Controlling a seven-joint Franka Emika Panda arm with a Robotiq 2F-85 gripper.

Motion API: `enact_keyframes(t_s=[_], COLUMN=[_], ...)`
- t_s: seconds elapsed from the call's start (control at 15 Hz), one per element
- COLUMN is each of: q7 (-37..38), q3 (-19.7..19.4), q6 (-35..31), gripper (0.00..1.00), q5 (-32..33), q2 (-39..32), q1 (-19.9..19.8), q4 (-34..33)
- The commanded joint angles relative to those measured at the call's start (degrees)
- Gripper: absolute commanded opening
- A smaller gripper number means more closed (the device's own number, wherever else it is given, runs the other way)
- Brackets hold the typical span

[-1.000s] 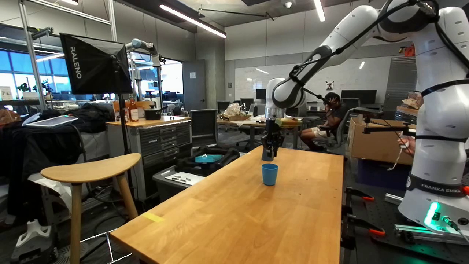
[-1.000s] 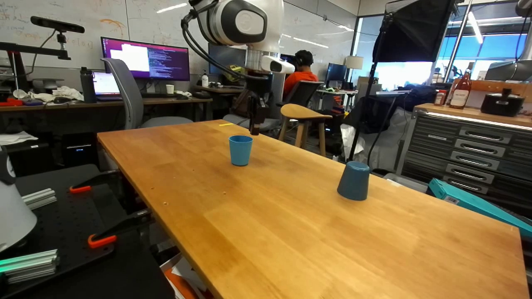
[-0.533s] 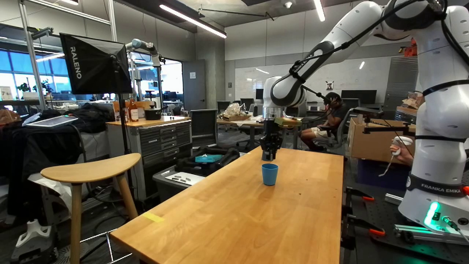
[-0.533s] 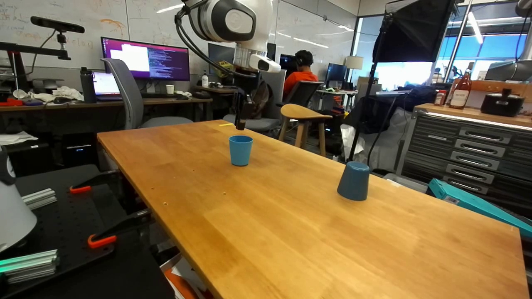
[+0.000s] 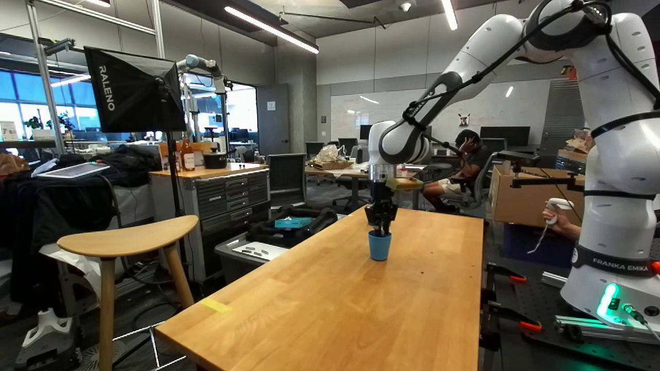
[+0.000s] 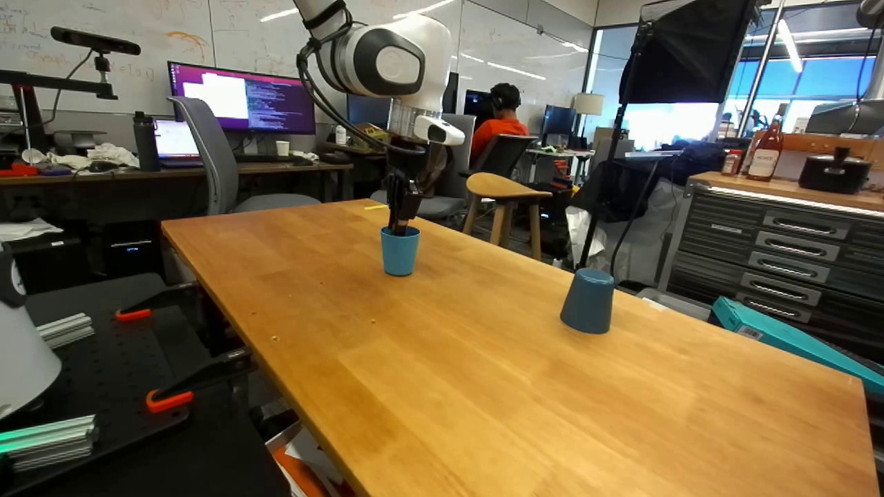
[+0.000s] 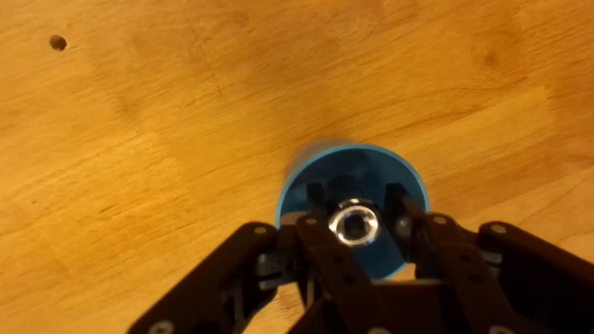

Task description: Pick up the object from the table and put it in the cup

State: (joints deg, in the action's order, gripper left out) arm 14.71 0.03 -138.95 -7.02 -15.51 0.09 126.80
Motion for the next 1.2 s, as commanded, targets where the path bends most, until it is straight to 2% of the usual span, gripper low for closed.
enact_keyframes(t_s=[0.0, 0.07, 0.13, 0.2, 0.27, 0.47, 0.73, 0.8, 0.87, 1.13], q7=[0.62, 0.51, 0.38, 0.16, -0.27, -1.73, -7.34, -9.18, -10.87, -16.68], q3=[-0.60, -0.61, -0.58, -0.58, -0.55, -0.53, -0.39, -0.49, -0.48, -0.71], q6=[-1.61, -1.78, -1.56, -1.49, -1.09, -0.08, 5.37, 7.41, 9.13, 15.98], gripper=[0.71, 0.30, 0.34, 0.34, 0.28, 0.01, 0.00, 0.26, 0.27, 0.57], q5=[1.58, 1.90, 2.22, 2.70, 2.95, 3.63, 4.12, 5.13, 5.52, 7.26], q2=[-1.75, -1.56, -1.19, -0.18, 0.94, 5.16, 11.91, 13.66, 15.47, 21.21], q1=[1.25, 1.45, 1.58, 1.68, 1.66, 1.28, 0.25, 0.09, -0.05, -0.25], q4=[-1.42, -1.39, -1.37, -1.14, -0.98, -0.19, -0.25, -0.51, -0.54, -1.48])
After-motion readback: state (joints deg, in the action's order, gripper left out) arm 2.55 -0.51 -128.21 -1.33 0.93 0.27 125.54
